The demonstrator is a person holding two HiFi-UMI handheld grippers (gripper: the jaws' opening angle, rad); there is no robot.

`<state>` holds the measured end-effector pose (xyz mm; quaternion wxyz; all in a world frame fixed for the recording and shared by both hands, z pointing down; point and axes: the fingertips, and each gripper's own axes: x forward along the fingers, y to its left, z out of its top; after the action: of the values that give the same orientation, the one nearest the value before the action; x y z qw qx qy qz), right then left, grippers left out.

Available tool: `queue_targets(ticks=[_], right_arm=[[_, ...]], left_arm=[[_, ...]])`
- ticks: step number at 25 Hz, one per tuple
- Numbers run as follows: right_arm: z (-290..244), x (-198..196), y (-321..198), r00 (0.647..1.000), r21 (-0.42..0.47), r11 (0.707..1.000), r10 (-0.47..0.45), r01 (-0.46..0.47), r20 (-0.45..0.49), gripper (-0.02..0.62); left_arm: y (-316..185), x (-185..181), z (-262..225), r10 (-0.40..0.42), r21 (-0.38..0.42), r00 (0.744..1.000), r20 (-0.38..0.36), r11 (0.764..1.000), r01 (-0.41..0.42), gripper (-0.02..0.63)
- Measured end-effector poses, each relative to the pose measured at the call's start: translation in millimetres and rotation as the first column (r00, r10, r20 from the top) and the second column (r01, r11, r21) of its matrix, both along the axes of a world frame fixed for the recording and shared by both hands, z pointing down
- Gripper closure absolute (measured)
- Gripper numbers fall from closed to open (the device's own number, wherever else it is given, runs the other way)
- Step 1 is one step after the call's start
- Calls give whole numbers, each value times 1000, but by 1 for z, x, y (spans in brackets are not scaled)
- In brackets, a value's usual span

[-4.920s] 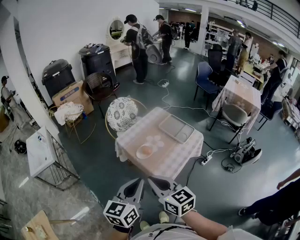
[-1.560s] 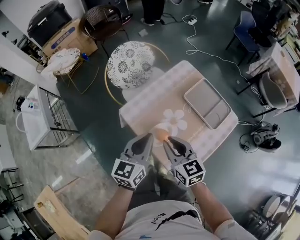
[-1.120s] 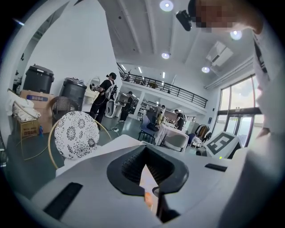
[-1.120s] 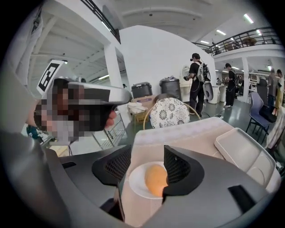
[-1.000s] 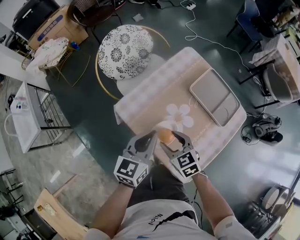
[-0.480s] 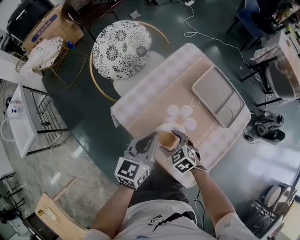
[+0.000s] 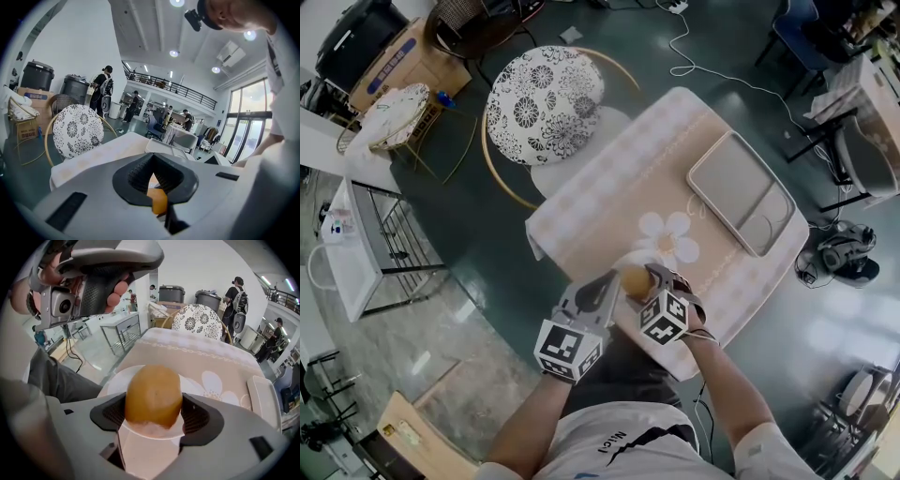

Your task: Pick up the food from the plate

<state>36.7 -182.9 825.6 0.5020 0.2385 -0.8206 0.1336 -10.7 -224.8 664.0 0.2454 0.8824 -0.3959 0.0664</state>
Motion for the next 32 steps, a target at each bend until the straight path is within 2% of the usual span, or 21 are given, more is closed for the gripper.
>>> queue_targets(ticks=[9,15,19,26,29,32], right_arm=[[-76,-1,-6,986,25,994,100,-105,136,265],[-139,2,5,956,2,986,161,-167,244,265],[-177,-5,8,935,1,985,161,-170,315,265],[-234,2,19,919,43,986,137,-164,371,265],[-261,5,18,891,55,978,160,-202,425,265],[-298,8,14,828,52,962,203,-269,522,265]], left_arm=[[18,-4,-44,-8,-17,1000,14,1000,9,600],[35,8,-93,5,7,1000,8,1000,-5,600],[37,9,-121,5,52,1000,14,999,-6,600],[45,16,-164,-23,86,999,22,996,21,600],[45,15,-177,-52,76,998,29,996,49,600],[45,14,-194,-62,70,998,24,996,61,600]])
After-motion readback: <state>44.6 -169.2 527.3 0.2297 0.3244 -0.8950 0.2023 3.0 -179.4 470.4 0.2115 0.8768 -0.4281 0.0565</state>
